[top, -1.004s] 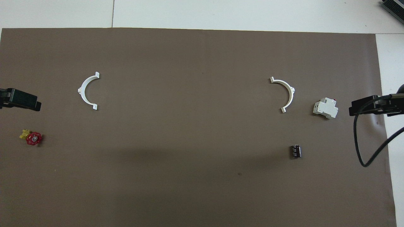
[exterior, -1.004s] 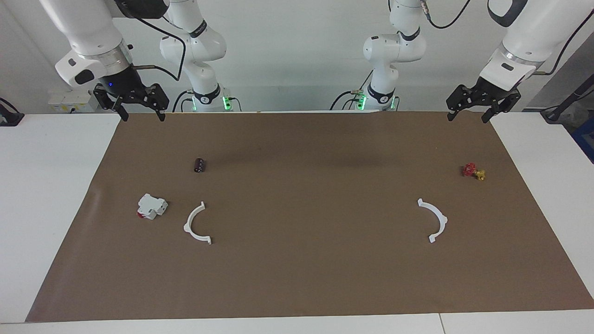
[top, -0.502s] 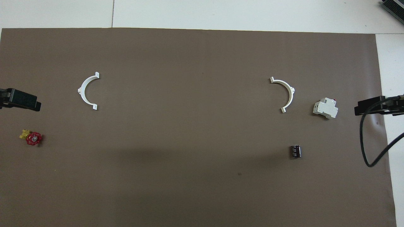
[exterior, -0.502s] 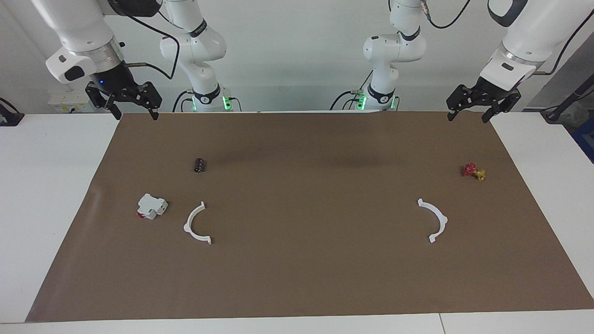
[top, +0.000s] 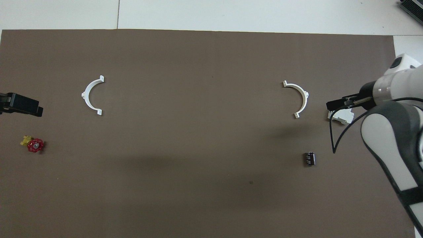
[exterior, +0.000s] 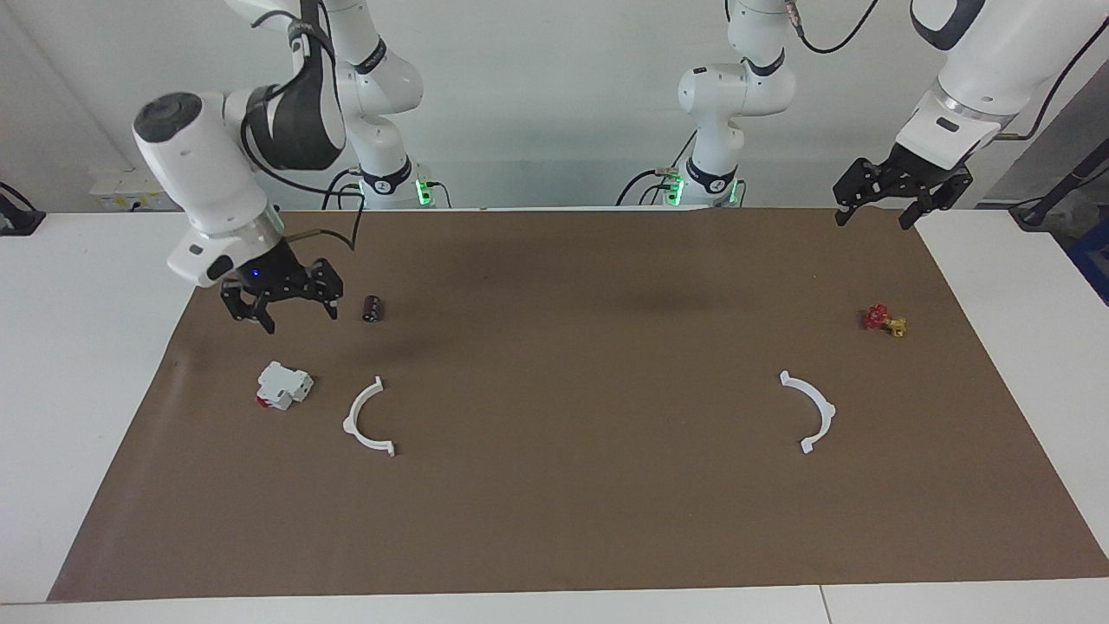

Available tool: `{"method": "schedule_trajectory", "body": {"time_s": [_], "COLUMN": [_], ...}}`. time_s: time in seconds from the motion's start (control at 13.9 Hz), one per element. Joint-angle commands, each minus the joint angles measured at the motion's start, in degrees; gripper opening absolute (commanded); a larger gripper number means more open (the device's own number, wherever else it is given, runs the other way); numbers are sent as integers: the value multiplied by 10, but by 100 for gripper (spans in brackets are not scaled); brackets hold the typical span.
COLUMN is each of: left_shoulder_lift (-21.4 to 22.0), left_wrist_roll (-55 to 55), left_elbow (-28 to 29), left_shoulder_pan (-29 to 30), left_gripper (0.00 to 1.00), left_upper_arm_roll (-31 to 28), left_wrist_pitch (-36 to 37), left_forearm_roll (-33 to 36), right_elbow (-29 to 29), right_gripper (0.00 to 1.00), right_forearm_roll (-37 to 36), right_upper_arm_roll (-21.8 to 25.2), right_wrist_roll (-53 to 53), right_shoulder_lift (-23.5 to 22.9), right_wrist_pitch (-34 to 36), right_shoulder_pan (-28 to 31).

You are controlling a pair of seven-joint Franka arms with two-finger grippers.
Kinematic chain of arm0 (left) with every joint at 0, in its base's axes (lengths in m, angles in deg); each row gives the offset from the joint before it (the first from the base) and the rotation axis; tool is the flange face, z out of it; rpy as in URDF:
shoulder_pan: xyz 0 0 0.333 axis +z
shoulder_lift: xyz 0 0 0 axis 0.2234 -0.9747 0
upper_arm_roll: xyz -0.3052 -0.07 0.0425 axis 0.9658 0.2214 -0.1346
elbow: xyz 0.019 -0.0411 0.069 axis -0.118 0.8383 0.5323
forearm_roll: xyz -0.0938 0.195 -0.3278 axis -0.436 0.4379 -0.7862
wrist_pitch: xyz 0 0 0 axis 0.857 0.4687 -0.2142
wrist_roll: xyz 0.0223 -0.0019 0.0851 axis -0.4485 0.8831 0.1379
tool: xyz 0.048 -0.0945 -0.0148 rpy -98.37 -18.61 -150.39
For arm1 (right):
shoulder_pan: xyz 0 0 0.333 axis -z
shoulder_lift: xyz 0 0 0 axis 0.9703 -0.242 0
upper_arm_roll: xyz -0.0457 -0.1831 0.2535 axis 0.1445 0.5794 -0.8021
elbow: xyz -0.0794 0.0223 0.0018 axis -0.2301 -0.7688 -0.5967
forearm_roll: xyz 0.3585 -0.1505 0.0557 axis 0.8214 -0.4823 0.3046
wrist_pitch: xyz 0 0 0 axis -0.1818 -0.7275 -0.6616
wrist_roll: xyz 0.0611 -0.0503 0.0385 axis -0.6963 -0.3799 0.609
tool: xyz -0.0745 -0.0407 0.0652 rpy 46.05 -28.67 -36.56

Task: Assemble drain pipe with both arms
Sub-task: 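Reach the right gripper to the white clamp half and grasp it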

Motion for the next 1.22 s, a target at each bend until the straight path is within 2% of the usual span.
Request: {"method": "schedule_trajectory", "body": {"time_s": [0.0,0.22,0.43,0.57,0.86,0.93,1.08,1.15], "left_shoulder_lift": [13,13,13,13,13,13,13,13], "left_wrist_roll": [6,6,6,6,6,6,6,6], "left_elbow": [14,14,14,14,14,14,14,14], "left_shoulder_pan": [1,1,1,1,1,1,1,1], "left_gripper": [100,100,100,100,100,100,100,100], "left_upper_arm_roll": [2,2,2,2,2,2,2,1], "left_wrist_pitch": [3,4,4,3,4,4,3,4], "left_forearm_roll": [9,9,9,9,9,9,9,9], "right_elbow": [-8,-8,-14,-21,-21,-20,-19,-18], "right_gripper": [100,97,95,91,75,64,27,0], "right_forearm_roll": [19,19,24,26,27,27,27,27], "right_upper_arm_roll": [-3,-9,-10,-10,-10,-10,-10,-10], "right_wrist_roll": [-64,-72,-139,-141,-146,-146,-146,-147], "right_shoulder_lift": [-74,-131,-183,-188,-201,-201,-202,-201], "right_wrist_pitch": [-71,-163,-233,-237,-237,-234,-237,-238], "right_shoulder_pan": [-8,-22,-20,-23,-22,-21,-20,-18]}}
